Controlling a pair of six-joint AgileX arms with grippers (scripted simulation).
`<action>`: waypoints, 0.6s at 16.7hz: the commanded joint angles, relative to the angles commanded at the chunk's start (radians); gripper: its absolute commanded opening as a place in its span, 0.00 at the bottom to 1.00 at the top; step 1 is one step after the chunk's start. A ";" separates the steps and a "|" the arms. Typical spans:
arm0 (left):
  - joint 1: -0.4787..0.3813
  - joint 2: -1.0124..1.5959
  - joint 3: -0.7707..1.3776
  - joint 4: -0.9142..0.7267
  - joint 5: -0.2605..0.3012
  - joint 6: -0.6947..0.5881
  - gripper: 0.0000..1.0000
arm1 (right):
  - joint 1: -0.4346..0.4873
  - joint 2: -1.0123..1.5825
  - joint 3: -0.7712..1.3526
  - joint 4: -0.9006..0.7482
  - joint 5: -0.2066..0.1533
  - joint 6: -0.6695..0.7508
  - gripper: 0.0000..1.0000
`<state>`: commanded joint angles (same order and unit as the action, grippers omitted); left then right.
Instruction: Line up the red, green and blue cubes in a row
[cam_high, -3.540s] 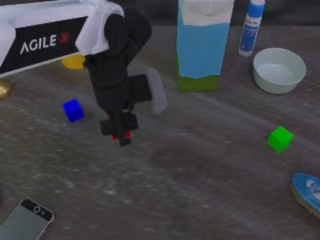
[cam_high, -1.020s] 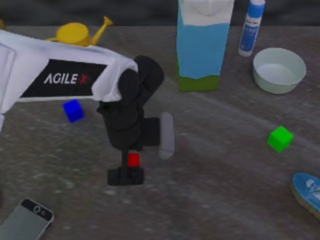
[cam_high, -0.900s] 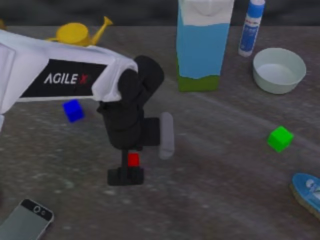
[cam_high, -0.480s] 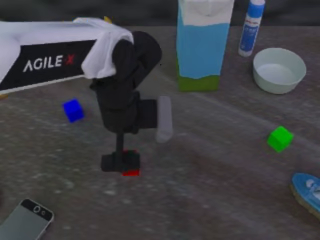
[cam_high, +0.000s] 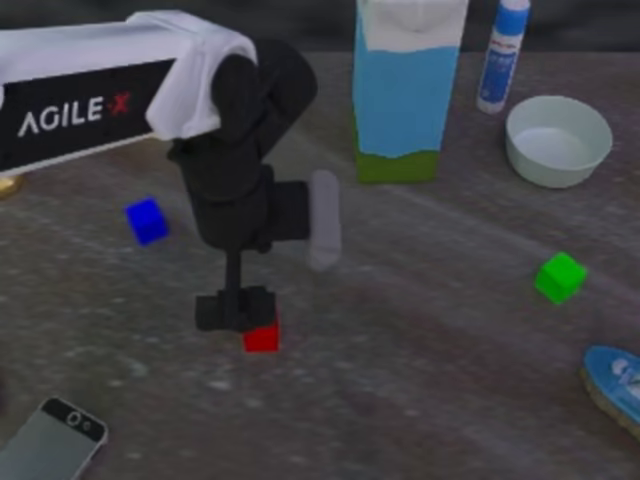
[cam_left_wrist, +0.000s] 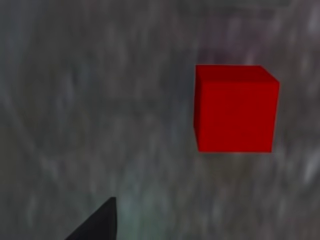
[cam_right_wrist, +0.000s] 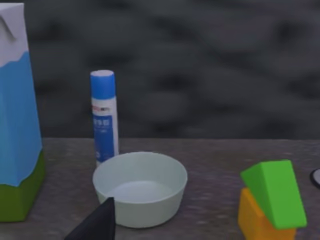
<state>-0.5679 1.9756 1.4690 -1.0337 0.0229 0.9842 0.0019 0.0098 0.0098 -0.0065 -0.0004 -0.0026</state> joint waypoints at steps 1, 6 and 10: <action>0.009 -0.020 -0.018 0.012 -0.001 -0.008 1.00 | 0.004 0.020 0.020 -0.013 -0.001 -0.005 1.00; 0.116 -0.272 -0.227 0.148 -0.011 -0.116 1.00 | 0.036 0.281 0.255 -0.162 -0.001 -0.064 1.00; 0.246 -0.634 -0.507 0.319 -0.022 -0.276 1.00 | 0.074 0.673 0.533 -0.353 0.001 -0.139 1.00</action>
<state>-0.3218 1.3421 0.9625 -0.7151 0.0009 0.7087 0.0756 0.6825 0.5427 -0.3600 0.0010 -0.1417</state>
